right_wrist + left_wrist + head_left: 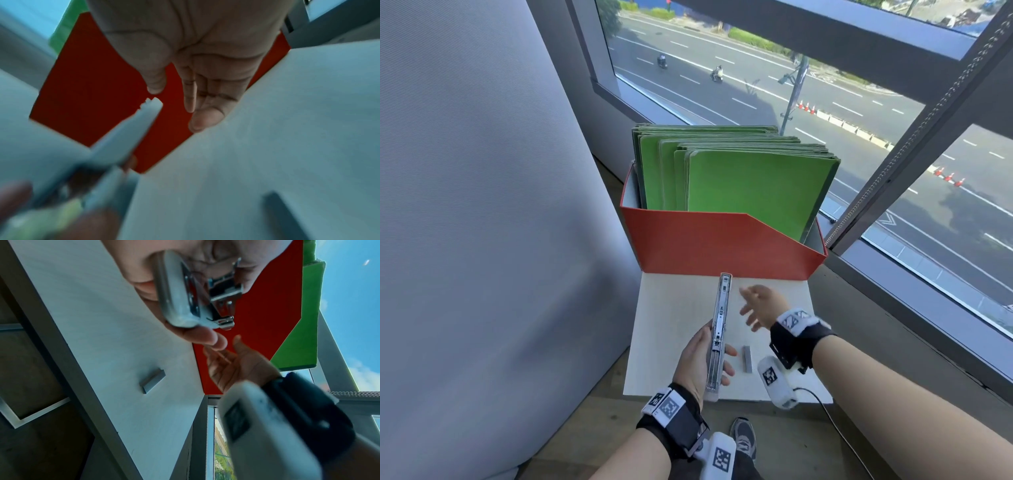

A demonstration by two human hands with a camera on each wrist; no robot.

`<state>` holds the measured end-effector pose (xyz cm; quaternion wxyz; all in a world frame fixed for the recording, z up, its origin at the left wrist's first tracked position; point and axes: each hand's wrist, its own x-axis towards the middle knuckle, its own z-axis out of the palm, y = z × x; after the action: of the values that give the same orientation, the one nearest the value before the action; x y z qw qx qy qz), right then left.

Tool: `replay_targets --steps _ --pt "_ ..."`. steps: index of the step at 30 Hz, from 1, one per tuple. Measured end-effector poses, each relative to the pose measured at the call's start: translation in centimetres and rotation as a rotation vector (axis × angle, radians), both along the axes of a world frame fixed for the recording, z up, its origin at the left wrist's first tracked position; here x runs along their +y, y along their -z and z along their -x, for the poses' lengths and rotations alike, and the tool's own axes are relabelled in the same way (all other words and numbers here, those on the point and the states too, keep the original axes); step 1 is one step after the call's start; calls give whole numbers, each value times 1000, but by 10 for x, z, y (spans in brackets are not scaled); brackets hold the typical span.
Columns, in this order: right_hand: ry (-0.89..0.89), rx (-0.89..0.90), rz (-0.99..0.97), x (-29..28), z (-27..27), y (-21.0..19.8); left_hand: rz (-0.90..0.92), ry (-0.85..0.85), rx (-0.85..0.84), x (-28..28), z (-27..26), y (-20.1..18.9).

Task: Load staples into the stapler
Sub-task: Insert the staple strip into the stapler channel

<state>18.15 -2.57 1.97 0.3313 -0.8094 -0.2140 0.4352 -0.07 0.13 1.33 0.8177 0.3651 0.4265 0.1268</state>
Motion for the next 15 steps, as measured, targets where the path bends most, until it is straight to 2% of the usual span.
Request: replay_targets --steps 3,5,9,15 --pt "-204 -218 291 -30 25 27 0 -25 18 0 1 0" --pt "-320 -285 394 -44 46 44 16 -32 10 0 2 -2" --pt "-381 -348 362 -55 63 59 20 -58 33 0 2 -3" --pt "-204 -250 207 -52 52 41 72 -102 43 3 6 -5"
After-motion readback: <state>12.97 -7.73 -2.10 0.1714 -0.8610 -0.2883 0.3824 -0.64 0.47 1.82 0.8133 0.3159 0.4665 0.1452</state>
